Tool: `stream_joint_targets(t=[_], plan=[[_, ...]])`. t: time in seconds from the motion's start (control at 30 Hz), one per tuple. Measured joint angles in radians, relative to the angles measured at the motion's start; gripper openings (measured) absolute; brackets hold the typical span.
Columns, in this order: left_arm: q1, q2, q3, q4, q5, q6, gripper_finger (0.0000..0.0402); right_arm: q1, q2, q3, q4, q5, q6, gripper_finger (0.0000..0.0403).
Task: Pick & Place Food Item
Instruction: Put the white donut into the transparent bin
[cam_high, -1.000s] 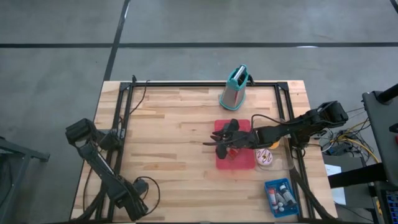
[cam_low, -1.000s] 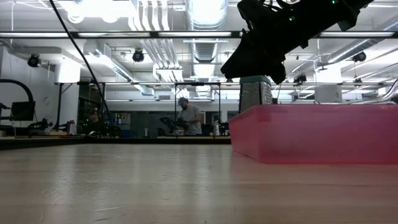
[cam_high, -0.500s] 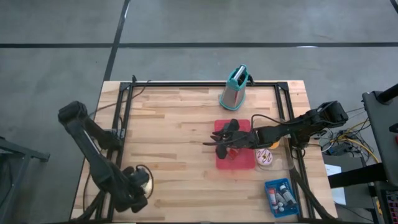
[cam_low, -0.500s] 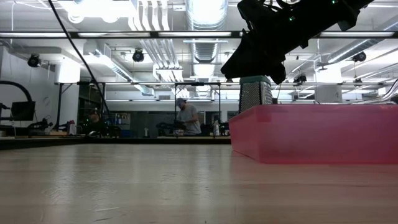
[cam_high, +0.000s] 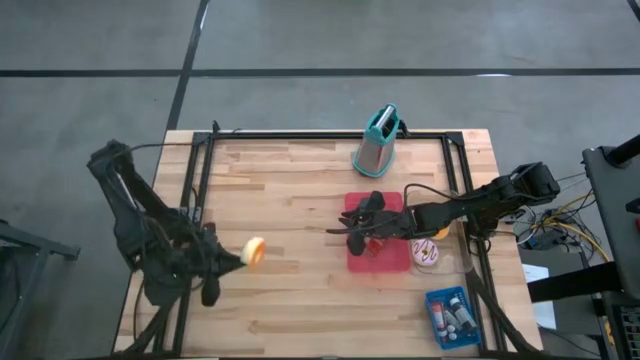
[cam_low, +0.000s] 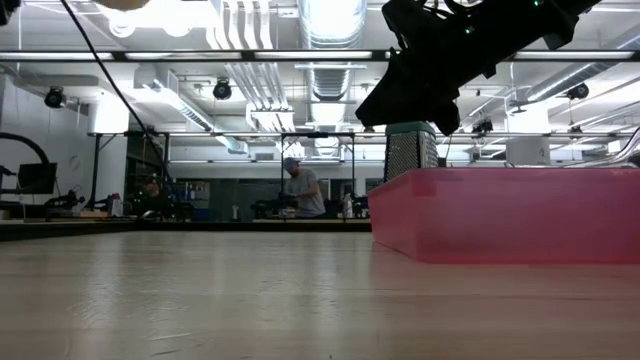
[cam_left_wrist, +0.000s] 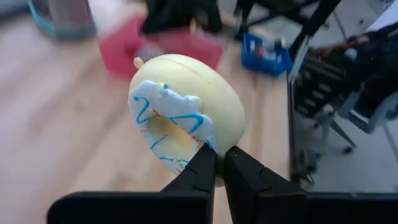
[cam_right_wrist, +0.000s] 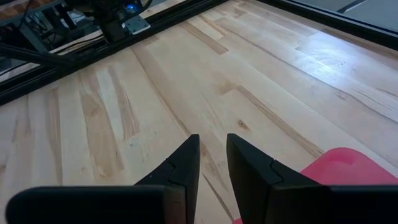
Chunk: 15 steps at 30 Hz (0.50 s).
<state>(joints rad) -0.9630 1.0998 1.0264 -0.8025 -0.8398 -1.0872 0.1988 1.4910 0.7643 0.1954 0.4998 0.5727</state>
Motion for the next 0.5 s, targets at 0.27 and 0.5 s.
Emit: stream_joint_targets(t=[0.27, 0.5], plan=[[0.006, -0.067, 0.0, 0.06, -0.113, 0.291, 0.0025, 0.0, 0.0, 0.0, -0.004, -0.003, 0.0, 0.0069], [0.016, -0.084, 0.0, 0.148, -0.072, 0.508, 0.0025, 0.0, 0.0, 0.0, -0.004, -0.004, 0.0, 0.0063]])
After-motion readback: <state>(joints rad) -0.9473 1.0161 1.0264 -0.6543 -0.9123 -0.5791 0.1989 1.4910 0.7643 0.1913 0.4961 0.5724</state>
